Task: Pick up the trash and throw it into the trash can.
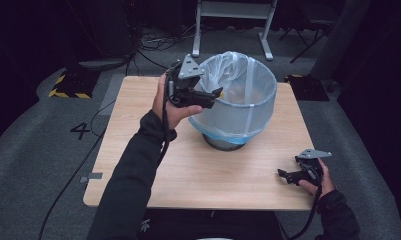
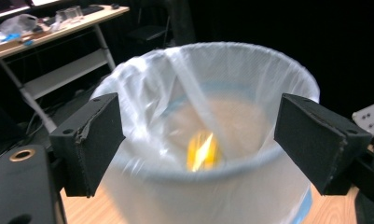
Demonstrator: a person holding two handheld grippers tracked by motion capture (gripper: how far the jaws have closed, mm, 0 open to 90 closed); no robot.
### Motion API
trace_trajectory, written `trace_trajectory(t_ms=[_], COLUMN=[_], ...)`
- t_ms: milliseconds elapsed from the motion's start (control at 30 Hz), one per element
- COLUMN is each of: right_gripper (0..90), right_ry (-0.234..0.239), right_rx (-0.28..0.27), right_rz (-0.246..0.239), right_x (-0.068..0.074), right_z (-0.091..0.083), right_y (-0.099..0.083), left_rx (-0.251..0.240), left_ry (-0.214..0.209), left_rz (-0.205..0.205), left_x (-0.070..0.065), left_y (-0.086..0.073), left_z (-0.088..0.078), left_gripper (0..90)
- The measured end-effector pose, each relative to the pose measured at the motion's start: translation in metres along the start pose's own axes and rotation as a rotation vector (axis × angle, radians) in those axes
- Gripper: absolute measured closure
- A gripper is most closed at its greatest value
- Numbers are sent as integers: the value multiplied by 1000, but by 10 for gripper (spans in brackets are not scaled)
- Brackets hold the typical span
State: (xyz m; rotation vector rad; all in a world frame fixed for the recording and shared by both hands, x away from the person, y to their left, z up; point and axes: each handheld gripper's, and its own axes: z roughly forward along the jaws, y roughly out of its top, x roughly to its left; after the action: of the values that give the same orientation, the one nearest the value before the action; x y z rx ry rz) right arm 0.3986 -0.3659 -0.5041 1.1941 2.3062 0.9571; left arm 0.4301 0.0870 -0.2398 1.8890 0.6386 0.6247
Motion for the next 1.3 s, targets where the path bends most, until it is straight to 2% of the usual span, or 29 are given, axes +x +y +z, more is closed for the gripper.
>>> trace_trajectory(t_ms=[33, 100, 167, 233, 333, 400, 533, 600, 667, 800, 833, 867, 900, 933, 967, 1000, 1033, 1133, 1300], right_gripper=[8, 8, 7, 5, 5, 5, 5, 5, 5, 5, 5, 5, 5, 5, 5, 5, 5, 5, 4], right_ry=[-1, -1, -2, -4, -3, 0, 1, 0, -2, -2, -3, -3, -3, -3, -2, -2, -2, -3, -7], right_rx=[0, 1, 1, 1, 0, 2, 1, 1, 1, 0, 0, 1, 1, 0, -1, 1, 1, 0, 0], right_rz=[0, 1, 0, 0, -1, -2, -2, -4, -4, -3, -4, -4, -4, -4, -2, 2, 2, 3, 7], right_x=[0, 0, 0, 0, 0, 0, 0, 0, 0, 0, 0, 0, 0, 0, 0, 0, 0, 1, 1], right_z=[0, 0, 0, 0, 0, 0, 0, 0, -1, -1, -1, -1, -1, -1, -1, -1, -1, -1, -1], right_y=[0, 0, 0, 0, 0, 0, 0, 0, -1, -1, -1, -1, -1, -1, -1, -1, -1, -1, -1], left_rx=[-4, 17, 25, 33, 75, 125, 177, 187, 248, 310, 334, 385, 385, 404, 412, 446, 446, 500, 542], left_ry=[-4, 15, 10, 33, 41, 36, 31, 34, 33, 23, 14, 2, 2, -11, -15, -23, -23, -25, -32], left_rz=[-1, 13, 21, 44, 65, 86, 104, 88, 99, 85, 89, 90, 90, 91, 84, 92, 92, 88, 66], left_x=[2, 2, 1, -2, -8, -11, -19, -24, -27, -28, -30, -32, -32, -32, -35, -38, -38, -40, -39], left_y=[-4, -12, -22, -33, -52, -63, -87, -100, -113, -141, -148, -163, -163, -171, -180, -196, -196, -217, -242], left_z=[-5, -12, -19, -24, -28, -28, -29, -26, -22, -13, -11, -7, -7, -5, -2, 1, 1, 3, 2], left_gripper=[156, 157, 157, 157, 157, 157, 157, 157, 158, 159, 158, 159, 159, 159, 159, 159, 160, 161, 161])
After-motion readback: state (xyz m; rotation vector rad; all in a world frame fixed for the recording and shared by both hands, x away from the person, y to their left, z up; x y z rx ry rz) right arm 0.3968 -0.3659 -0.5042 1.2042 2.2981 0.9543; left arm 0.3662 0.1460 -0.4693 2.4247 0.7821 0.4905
